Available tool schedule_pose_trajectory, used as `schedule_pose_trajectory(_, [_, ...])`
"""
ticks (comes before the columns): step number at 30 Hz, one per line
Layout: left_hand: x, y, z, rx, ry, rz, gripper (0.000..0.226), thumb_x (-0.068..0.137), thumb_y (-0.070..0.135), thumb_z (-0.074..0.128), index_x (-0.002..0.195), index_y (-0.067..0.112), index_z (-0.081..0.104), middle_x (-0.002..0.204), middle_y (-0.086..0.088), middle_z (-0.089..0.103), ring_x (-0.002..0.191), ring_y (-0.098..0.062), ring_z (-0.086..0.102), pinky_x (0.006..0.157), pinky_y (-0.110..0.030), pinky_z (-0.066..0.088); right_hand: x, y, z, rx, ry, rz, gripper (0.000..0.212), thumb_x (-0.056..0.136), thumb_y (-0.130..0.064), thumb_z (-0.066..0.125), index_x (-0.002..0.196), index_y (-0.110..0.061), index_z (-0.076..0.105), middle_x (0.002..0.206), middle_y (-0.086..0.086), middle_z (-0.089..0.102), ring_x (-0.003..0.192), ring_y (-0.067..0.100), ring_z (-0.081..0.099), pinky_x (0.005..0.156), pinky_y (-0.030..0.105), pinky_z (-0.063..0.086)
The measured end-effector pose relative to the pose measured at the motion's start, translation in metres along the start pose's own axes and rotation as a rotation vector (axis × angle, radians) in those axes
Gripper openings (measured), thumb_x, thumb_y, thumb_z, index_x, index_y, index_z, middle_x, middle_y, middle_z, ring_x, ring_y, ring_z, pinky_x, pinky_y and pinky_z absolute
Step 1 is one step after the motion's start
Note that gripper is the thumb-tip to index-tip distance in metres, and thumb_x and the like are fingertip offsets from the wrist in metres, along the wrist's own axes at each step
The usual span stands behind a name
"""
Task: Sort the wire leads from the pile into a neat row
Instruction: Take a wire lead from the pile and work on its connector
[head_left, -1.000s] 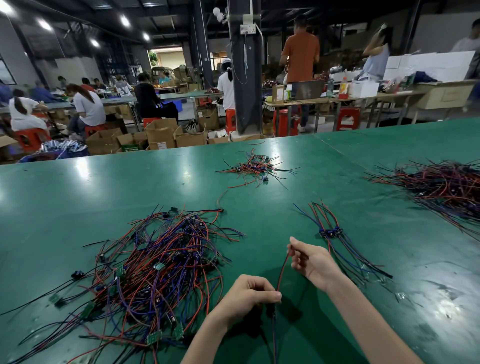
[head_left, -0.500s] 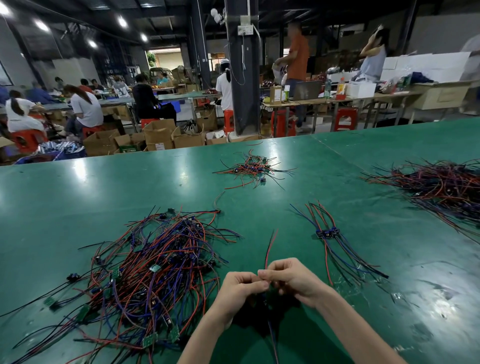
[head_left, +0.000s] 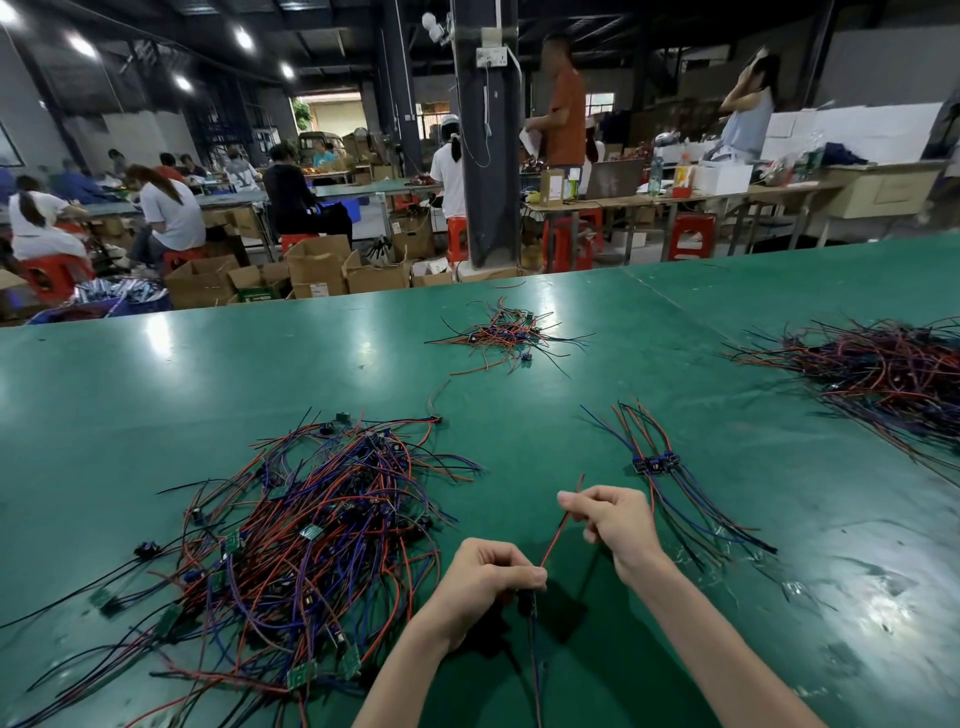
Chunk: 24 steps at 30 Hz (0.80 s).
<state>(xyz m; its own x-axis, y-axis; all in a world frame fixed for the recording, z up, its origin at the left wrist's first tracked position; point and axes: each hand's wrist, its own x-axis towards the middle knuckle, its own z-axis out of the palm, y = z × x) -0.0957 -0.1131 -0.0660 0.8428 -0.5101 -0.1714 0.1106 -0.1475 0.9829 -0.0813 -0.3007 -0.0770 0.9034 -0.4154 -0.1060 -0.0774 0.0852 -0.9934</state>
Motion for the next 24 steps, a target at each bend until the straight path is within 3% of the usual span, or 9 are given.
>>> schedule_pose_trajectory(8, [0.000, -0.001, -0.001, 0.027, -0.018, -0.020, 0.016, 0.063, 0.027, 0.078, 0.060, 0.013, 0.071, 0.054, -0.004, 0.062, 0.053, -0.019, 0.044, 0.052, -0.026, 0.031, 0.012, 0.000, -0.015, 0.068, 0.118, 0.034, 0.022, 0.074, -0.011, 0.079, 0.061, -0.002, 0.065, 0.054, 0.005, 0.057, 0.041, 0.011, 0.039, 0.041, 0.021, 0.037])
schedule_pose_trajectory(11, [0.000, 0.000, -0.001, -0.013, 0.026, -0.012, 0.016, 0.066, 0.025, 0.079, 0.057, 0.014, 0.070, 0.053, -0.004, 0.060, 0.049, -0.015, 0.044, 0.049, -0.024, 0.031, 0.002, -0.005, -0.009, 0.150, -0.006, 0.123, 0.019, 0.081, -0.016, 0.075, 0.073, -0.001, 0.064, 0.063, 0.006, 0.060, 0.046, 0.010, 0.042, 0.040, 0.022, 0.039])
schedule_pose_trajectory(15, [0.004, -0.001, -0.004, -0.144, 0.257, 0.032, 0.026, 0.080, 0.013, 0.073, 0.054, 0.015, 0.068, 0.050, 0.003, 0.055, 0.044, -0.007, 0.042, 0.044, -0.016, 0.033, -0.020, -0.011, 0.006, 0.017, -0.297, 0.195, 0.025, 0.083, -0.027, 0.071, 0.085, -0.003, 0.065, 0.077, 0.008, 0.069, 0.048, 0.008, 0.045, 0.041, 0.019, 0.038])
schedule_pose_trajectory(19, [0.008, -0.001, -0.010, -0.280, 0.441, 0.036, 0.019, 0.082, 0.013, 0.070, 0.065, 0.009, 0.066, 0.046, 0.008, 0.045, 0.042, -0.005, 0.036, 0.042, -0.016, 0.030, -0.041, -0.009, 0.021, -0.167, -0.568, 0.162, 0.012, 0.082, -0.016, 0.072, 0.079, -0.005, 0.067, 0.067, 0.003, 0.066, 0.044, 0.007, 0.043, 0.037, 0.017, 0.033])
schedule_pose_trajectory(24, [0.011, -0.002, -0.013, -0.296, 0.479, 0.028, 0.020, 0.089, 0.019, 0.063, 0.075, 0.006, 0.070, 0.049, 0.010, 0.054, 0.047, -0.004, 0.042, 0.046, -0.018, 0.035, -0.048, -0.004, 0.031, -0.128, -0.583, 0.170, 0.017, 0.083, -0.005, 0.070, 0.070, -0.008, 0.059, 0.061, 0.006, 0.065, 0.038, 0.006, 0.040, 0.033, 0.016, 0.028])
